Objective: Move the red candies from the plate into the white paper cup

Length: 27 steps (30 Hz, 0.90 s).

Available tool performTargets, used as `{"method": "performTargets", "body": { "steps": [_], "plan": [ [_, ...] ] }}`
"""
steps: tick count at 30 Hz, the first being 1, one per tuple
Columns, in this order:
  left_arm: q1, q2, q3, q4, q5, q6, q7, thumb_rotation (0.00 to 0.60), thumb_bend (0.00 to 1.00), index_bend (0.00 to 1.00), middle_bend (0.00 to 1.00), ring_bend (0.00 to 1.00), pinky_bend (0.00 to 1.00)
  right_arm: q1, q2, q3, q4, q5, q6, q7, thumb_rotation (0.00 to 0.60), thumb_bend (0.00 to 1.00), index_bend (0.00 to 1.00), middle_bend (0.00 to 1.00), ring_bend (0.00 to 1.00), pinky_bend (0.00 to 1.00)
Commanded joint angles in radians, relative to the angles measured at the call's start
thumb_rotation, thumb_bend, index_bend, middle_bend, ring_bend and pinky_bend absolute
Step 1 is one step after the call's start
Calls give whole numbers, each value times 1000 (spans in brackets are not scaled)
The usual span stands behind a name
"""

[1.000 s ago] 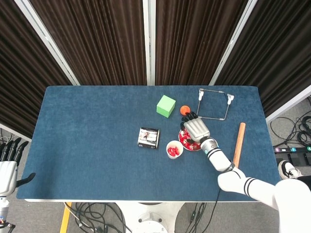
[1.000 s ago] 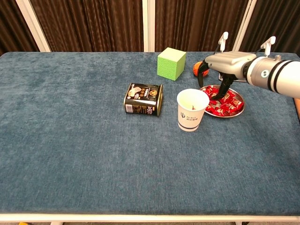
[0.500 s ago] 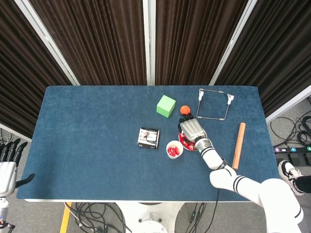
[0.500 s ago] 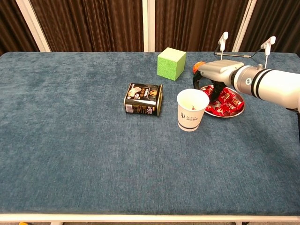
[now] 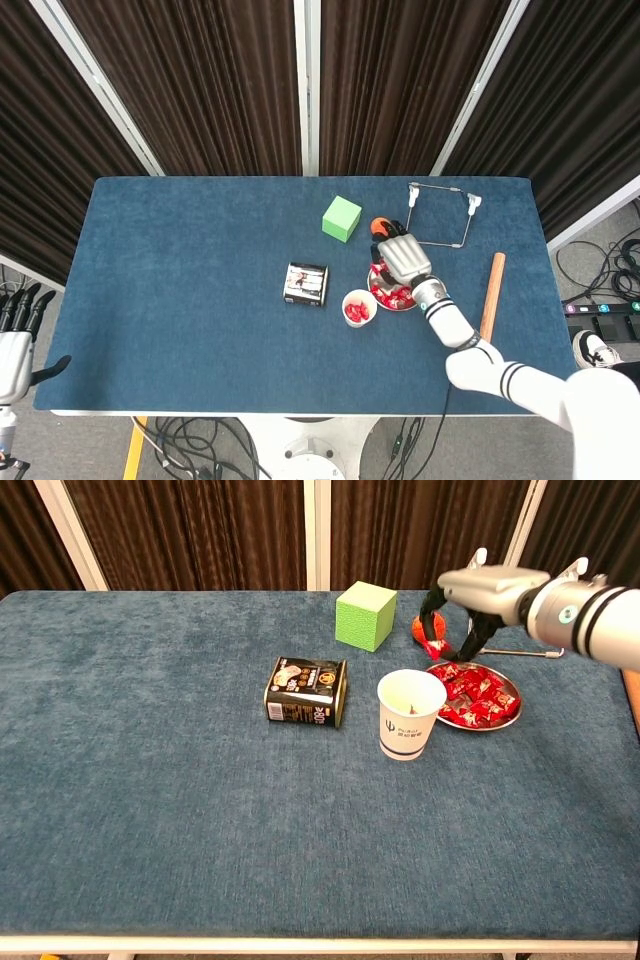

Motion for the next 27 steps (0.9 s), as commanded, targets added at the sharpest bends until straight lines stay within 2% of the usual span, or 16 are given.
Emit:
{"method": "performTargets", "body": {
  "steps": [1, 7, 17, 19, 23, 27],
  "plan": [
    [-2, -2, 0, -2, 2, -1, 2, 600, 0, 162, 136, 84, 90, -49, 145, 7, -204, -115, 92, 82, 600, 352, 562, 218, 0, 3],
    [-9, -1, 1, -11, 10, -9, 7, 600, 0, 162, 136, 84, 89, -57, 187, -33, -315, -206, 99, 112, 600, 352, 557, 210, 0, 3],
    [-10, 1, 2, -15, 12, -7, 9, 600, 0, 162, 136, 83, 90, -33, 134, -79, -301, -228, 58, 45, 600, 345, 493, 195, 0, 2],
    [-10, 0, 3, -13, 12, -7, 8, 600, 0, 162, 136, 83, 89, -36, 131, -81, -301, -225, 64, 33, 600, 309, 442, 188, 0, 1],
    [-9, -2, 5, -10, 12, -8, 5, 600, 0, 162, 136, 83, 90, -48, 143, -69, -302, -209, 87, 44, 600, 143, 363, 185, 0, 0],
    [-13, -2, 3, -11, 15, -11, 6, 600, 0, 162, 136, 83, 89, -64, 164, -54, -293, -184, 108, 55, 600, 101, 333, 186, 0, 0]
  ]
}}
